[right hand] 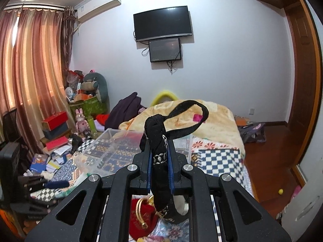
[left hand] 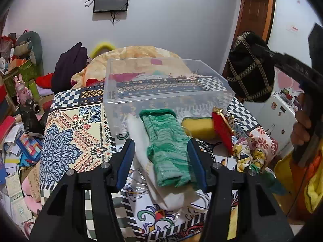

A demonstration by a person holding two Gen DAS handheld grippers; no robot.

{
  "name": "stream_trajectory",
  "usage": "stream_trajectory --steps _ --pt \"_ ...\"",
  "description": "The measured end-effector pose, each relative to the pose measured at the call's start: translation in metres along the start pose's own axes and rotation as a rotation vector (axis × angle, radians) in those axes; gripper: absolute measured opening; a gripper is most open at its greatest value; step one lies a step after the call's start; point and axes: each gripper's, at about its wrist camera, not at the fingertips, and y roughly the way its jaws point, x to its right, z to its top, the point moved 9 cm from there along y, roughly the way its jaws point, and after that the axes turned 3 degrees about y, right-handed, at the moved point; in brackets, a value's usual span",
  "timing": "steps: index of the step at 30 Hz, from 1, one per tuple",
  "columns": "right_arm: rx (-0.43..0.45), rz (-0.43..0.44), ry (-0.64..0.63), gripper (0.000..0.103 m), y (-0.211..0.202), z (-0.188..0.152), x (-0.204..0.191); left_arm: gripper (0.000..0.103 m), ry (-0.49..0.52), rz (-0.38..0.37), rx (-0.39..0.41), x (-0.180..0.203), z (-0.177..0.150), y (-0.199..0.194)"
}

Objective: Organize soft objects
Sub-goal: 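Drop the green sock into the clear box with the left gripper while the right drops the black bag in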

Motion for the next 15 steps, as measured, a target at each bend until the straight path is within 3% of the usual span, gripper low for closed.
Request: stream_trajectory --steps 7,15 --pt "0.038 -0.016 -0.029 0.012 0.003 0.019 -0.006 0.019 0.024 0.01 -0.033 0.004 -0.007 0.01" --pt "0.011 -0.005 -0.068 0.012 0.015 0.011 -0.013 0.014 0.025 0.019 0.084 0.003 0.021 -0.021"
